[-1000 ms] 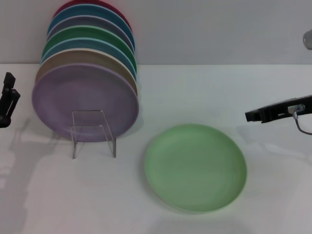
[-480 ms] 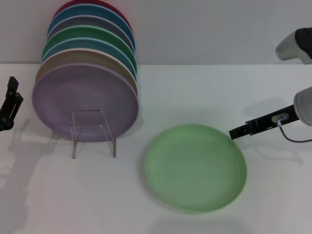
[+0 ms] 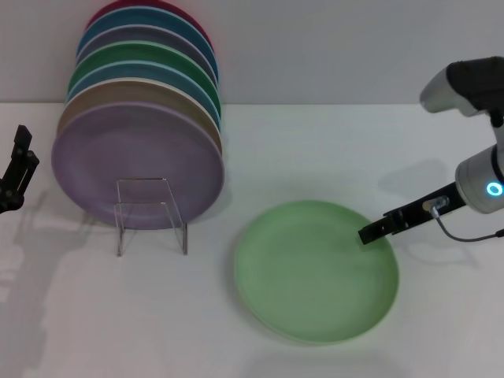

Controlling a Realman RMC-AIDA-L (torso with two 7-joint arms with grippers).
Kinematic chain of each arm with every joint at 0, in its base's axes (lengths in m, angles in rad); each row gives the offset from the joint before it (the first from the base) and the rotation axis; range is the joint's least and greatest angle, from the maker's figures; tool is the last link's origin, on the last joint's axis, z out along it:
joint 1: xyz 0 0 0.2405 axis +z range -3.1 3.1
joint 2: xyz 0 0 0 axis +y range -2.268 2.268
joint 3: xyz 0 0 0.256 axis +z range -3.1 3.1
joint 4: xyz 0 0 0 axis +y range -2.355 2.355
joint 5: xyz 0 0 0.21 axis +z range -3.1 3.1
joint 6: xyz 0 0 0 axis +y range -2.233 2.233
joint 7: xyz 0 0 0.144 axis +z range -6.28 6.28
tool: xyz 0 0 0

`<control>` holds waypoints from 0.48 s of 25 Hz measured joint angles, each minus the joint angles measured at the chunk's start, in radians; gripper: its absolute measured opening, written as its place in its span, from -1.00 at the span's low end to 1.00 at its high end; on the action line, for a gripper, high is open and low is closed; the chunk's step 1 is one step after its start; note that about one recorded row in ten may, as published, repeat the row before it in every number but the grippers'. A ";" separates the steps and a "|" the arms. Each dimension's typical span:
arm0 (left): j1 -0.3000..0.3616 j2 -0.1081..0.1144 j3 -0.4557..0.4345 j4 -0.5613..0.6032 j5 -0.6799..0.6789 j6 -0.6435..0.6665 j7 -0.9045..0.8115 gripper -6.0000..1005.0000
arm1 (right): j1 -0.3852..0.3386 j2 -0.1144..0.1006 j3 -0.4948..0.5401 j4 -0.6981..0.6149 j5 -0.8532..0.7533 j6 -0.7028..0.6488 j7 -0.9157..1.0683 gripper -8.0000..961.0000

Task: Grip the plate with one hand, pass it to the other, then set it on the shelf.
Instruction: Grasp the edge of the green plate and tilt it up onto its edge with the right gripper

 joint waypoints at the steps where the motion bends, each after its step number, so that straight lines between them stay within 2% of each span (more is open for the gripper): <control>1: 0.000 0.000 0.000 0.000 0.000 0.000 0.000 0.61 | 0.002 0.000 -0.006 -0.003 0.000 0.000 0.002 0.39; 11: -0.012 0.001 0.003 0.019 0.000 0.000 0.001 0.61 | 0.019 0.006 -0.068 -0.009 -0.066 0.000 0.046 0.19; 12: -0.012 0.001 0.003 0.019 0.000 0.000 0.001 0.61 | 0.019 0.006 -0.068 -0.009 -0.066 0.000 0.046 0.12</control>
